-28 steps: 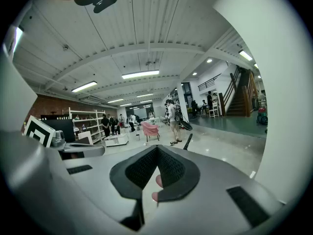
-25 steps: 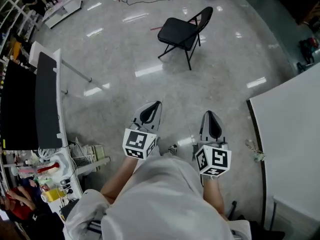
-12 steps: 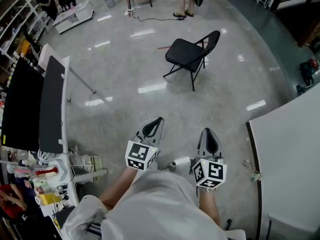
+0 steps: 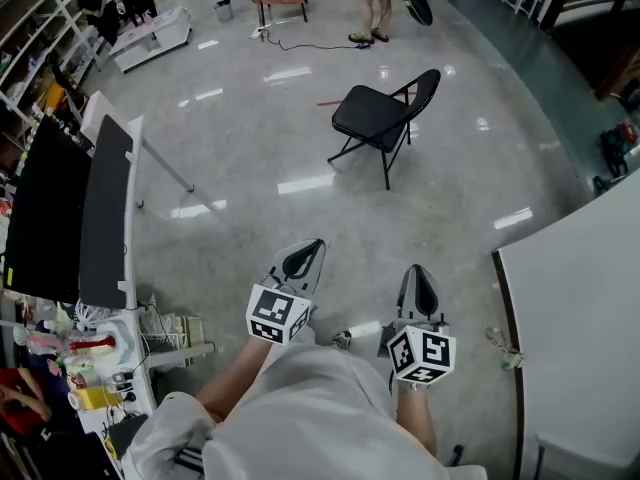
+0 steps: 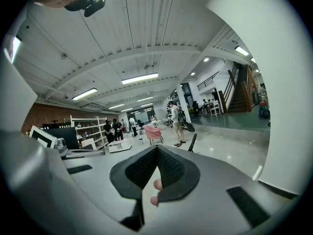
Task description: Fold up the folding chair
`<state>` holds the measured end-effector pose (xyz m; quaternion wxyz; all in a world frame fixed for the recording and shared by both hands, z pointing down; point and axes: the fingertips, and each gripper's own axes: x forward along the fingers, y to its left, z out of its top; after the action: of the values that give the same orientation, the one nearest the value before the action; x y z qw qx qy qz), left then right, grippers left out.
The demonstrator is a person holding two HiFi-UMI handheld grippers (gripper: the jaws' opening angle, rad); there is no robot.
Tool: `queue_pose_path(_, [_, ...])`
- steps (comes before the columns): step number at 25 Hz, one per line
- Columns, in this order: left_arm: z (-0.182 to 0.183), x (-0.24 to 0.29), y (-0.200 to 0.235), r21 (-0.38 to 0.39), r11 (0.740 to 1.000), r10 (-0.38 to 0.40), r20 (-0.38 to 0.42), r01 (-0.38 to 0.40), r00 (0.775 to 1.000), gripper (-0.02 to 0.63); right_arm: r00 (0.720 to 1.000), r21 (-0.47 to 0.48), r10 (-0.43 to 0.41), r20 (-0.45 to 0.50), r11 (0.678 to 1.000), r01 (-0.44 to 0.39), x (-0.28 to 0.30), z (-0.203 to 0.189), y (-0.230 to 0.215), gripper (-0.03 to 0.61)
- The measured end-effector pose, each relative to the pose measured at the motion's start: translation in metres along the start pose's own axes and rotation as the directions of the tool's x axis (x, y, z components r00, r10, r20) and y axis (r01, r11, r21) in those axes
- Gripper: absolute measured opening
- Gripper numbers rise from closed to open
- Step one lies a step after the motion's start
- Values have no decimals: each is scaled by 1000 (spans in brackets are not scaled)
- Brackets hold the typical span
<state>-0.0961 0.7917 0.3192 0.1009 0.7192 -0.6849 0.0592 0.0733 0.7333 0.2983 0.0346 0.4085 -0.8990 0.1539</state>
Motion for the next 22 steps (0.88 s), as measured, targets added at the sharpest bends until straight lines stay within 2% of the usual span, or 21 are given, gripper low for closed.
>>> queue_pose_path(4, [-2, 1, 1, 0, 1000, 17, 1, -17, 1000, 9, 1000, -6, -4, -7, 1000, 4, -1, -2, -8, 5])
queue_pose_path(12, [-4, 33, 23, 5, 1000, -20, 11, 20, 1000, 9, 999, -30, -10, -43, 1000, 8, 33, -9, -9, 5])
queue_pose_path(17, [0, 70, 44, -38, 991, -125, 28, 126, 992, 9, 995, -42, -49, -85, 998, 45, 80, -11, -8, 5])
queue_pose_path(22, [17, 115, 86, -118, 969, -212, 53, 217, 976, 9, 994, -67, -73, -76, 995, 68, 140, 10, 9, 5])
